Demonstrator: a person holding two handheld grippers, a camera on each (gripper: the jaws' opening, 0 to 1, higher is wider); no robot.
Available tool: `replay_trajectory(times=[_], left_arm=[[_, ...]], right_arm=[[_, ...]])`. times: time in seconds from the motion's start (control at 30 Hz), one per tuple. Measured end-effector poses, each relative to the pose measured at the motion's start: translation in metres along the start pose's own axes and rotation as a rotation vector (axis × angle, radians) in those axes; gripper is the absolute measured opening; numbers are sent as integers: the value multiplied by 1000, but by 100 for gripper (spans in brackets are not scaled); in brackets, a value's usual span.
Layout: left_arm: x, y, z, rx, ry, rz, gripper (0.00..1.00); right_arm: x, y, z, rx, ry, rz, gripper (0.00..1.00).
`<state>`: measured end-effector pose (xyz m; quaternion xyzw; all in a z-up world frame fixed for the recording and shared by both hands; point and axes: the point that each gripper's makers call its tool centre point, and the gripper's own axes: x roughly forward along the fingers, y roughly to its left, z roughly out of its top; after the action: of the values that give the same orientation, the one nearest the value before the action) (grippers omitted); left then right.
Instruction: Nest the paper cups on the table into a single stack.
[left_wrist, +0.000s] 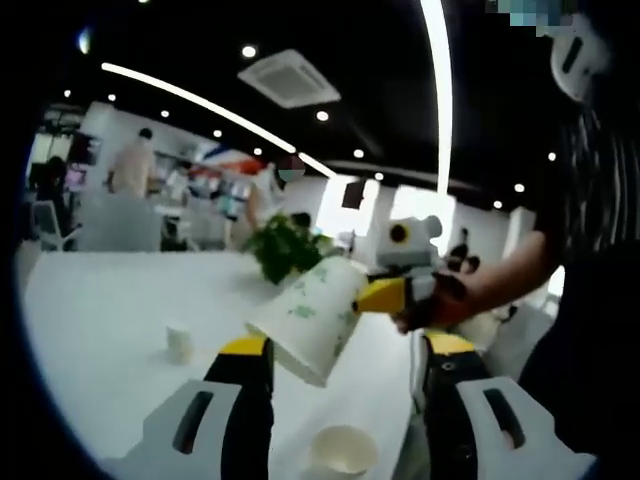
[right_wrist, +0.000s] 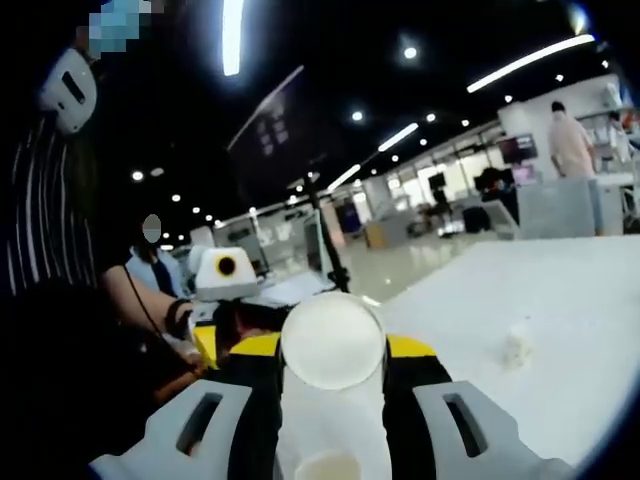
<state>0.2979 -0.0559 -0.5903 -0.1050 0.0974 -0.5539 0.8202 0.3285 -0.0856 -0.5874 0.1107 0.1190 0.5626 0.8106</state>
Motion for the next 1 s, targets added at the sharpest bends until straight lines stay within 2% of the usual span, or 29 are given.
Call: replay_trajectory(times=[0.23, 0.37, 1.0], left_arm=[[-4, -1, 2, -28, -13, -16, 46], [-7, -4, 6, -90, -35, -38, 38], [-10, -4, 9, -129, -59, -38, 20]], right_arm=[[-3, 6, 0, 16, -17, 17, 35], [-5, 6, 1, 46, -34, 18, 35], [-8, 14, -2, 98, -52, 49, 35]])
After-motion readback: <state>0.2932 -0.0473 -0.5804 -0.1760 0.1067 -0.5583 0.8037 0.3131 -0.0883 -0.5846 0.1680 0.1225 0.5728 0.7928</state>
